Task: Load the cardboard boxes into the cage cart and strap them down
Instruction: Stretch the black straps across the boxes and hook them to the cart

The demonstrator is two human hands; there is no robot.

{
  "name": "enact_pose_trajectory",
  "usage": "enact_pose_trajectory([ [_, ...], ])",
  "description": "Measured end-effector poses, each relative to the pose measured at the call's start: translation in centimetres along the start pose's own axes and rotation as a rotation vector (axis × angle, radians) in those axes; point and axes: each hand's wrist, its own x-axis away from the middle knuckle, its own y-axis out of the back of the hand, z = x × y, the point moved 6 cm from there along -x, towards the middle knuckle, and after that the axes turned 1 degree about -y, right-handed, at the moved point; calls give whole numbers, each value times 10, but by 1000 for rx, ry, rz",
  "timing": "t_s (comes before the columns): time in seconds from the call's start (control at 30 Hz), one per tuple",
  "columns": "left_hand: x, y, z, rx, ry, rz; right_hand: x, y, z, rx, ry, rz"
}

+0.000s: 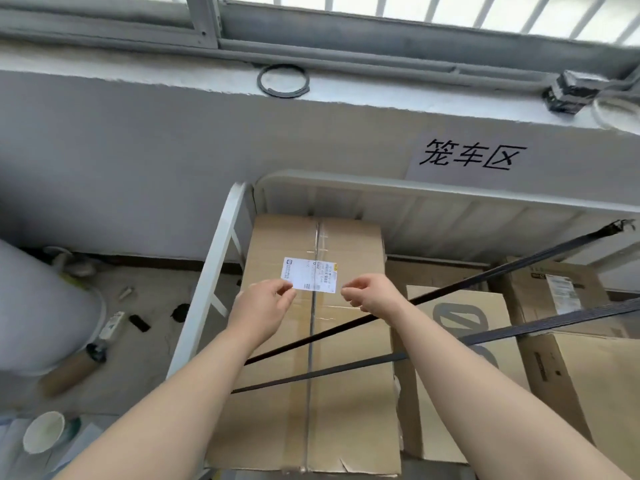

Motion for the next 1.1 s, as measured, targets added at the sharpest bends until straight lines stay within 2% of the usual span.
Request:
enact_pose_trajectory([
  [0.3, 40, 14, -112, -98, -187, -31, 113, 91, -26, 105, 47, -263],
  [0.43, 72, -5, -161, -122, -258, -25, 172, 133, -59, 117, 28, -378],
  [0.57, 108, -35, -210, -91, -326, 2, 234, 170, -105, 140, 16, -417],
  [0.83, 210, -140, -322, -127, -463, 54, 371, 247, -244, 23, -55, -547],
  [1.1, 322, -292, -421, -156, -578, 232, 511, 315, -413, 4, -240, -721],
])
